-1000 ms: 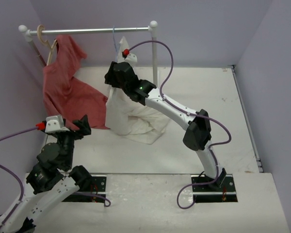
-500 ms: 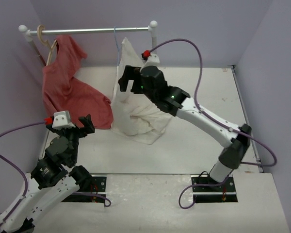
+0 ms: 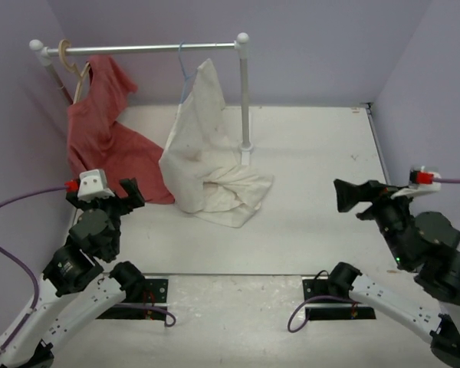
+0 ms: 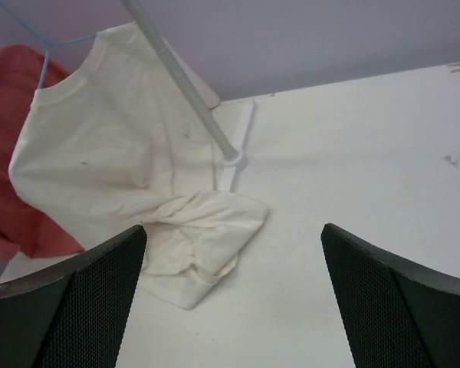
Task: Place the t-shirt on the hanger
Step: Reset both arms
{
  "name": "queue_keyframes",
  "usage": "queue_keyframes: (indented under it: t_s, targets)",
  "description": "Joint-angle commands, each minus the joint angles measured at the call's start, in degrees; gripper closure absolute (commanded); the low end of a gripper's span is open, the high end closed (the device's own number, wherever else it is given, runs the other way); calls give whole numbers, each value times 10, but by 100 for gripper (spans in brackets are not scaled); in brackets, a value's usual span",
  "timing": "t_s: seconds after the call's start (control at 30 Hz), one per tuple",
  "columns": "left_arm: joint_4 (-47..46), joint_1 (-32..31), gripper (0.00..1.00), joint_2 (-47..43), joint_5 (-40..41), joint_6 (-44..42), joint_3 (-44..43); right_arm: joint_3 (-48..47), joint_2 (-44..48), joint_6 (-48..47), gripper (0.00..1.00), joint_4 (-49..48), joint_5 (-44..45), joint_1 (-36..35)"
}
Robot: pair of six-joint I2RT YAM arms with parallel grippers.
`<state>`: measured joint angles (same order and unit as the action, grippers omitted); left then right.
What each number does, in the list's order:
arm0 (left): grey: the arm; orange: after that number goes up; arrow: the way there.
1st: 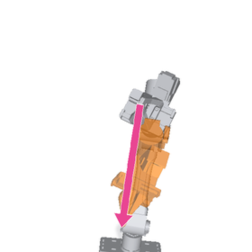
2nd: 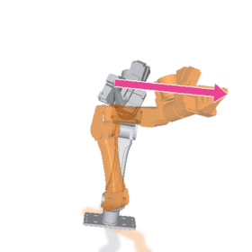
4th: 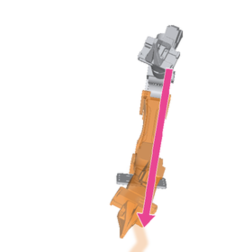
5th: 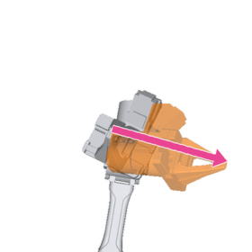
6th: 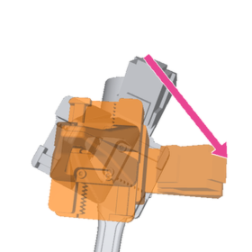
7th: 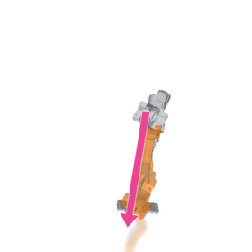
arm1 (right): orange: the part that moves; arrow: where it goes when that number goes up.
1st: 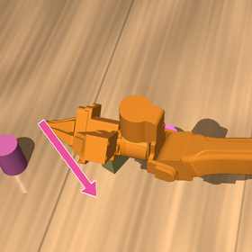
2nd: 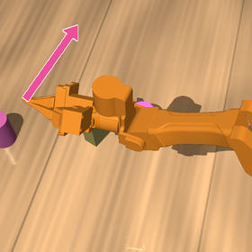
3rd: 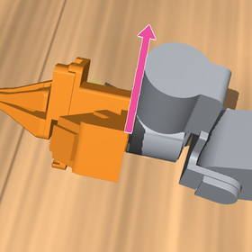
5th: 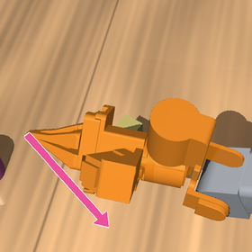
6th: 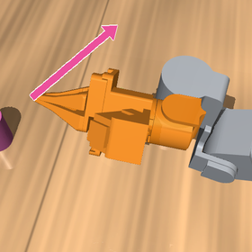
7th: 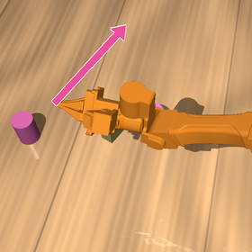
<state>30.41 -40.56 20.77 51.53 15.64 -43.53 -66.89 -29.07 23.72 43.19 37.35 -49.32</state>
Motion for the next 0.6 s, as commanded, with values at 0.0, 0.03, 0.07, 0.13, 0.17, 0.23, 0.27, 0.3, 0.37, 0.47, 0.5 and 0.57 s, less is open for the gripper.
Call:
queue_keyframes:
  t_s: [0.0, 0.03, 0.07, 0.13, 0.17, 0.23, 0.27, 0.3, 0.37, 0.47, 0.5, 0.57]
  targets:
    - [-14, 3, 0, -27, 47, -9, -18, -10, 84, -20, 1, 154, 74, -1]
    - [-30, 3, 0, -45, 37, -11, -5, -15, 99, -11, 1, 170, 81, -1]
    - [-47, 4, 0, -65, 23, -15, 9, -18, 115, -4, 1, 187, 89, -1]
    - [-69, 4, 0, -99, -8, -20, 34, -22, 144, 9, 1, 212, 99, -1]
    - [-74, 4, 0, -111, -24, -23, 40, -17, 157, 13, 1, 213, 100, -1]
    - [-80, 5, 0, -130, -44, -29, 45, -5, 179, 17, 1, 211, 100, -1]
    - [-77, 5, 0, -132, -37, -27, 45, 3, 181, 21, 1, 210, 95, -1]
    - [-73, 5, 0, -135, -34, -22, 45, 10, 181, 25, 1, 210, 93, -1]
    - [-69, 5, 0, -140, -41, -19, 46, 23, 179, 32, 1, 210, 91, -1]
    - [-74, 6, 0, -134, -43, -21, 49, 31, 175, 41, 1, 208, 104, -1]
    - [-72, 7, 0, -130, -43, -20, 48, 32, 176, 42, 1, 209, 107, -1]
    - [-71, 10, 0, -127, -44, -19, 48, 34, 180, 43, 1, 206, 115, -1]
